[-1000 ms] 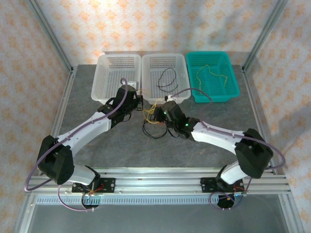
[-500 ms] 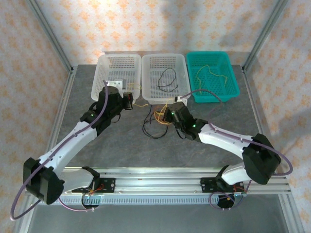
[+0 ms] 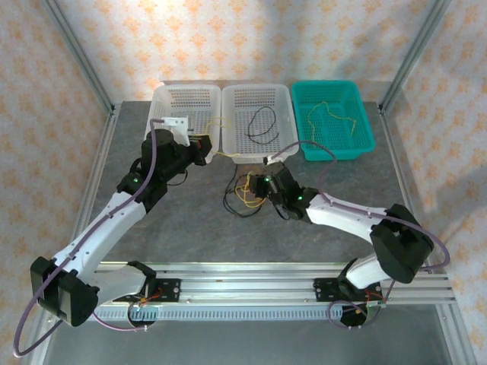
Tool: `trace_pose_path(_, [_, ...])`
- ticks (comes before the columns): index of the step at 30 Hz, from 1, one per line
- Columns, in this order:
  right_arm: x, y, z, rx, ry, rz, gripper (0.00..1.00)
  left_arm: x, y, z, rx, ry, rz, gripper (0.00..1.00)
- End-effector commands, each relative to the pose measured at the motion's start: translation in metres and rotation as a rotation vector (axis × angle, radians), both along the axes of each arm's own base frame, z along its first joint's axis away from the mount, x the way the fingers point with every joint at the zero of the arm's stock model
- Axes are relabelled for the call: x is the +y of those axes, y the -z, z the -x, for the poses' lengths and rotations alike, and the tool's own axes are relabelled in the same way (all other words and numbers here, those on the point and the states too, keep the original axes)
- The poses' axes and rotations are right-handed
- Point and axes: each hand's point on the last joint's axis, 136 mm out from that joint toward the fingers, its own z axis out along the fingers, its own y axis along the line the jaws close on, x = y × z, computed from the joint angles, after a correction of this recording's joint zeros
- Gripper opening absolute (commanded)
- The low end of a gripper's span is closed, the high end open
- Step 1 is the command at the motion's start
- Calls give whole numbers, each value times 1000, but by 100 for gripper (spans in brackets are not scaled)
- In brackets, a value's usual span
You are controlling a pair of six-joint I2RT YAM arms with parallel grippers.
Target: Untangle the cables
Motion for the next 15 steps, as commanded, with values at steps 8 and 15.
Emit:
trace_pose_path(8, [-68,-103,-1,-315,180,-31,55,-35,-27,-2,-144,216,-20,0])
trace_pose_path(15, [-93,-165,-13,-345,79,-155,60,-58,-23,12,-324,408,-148,0])
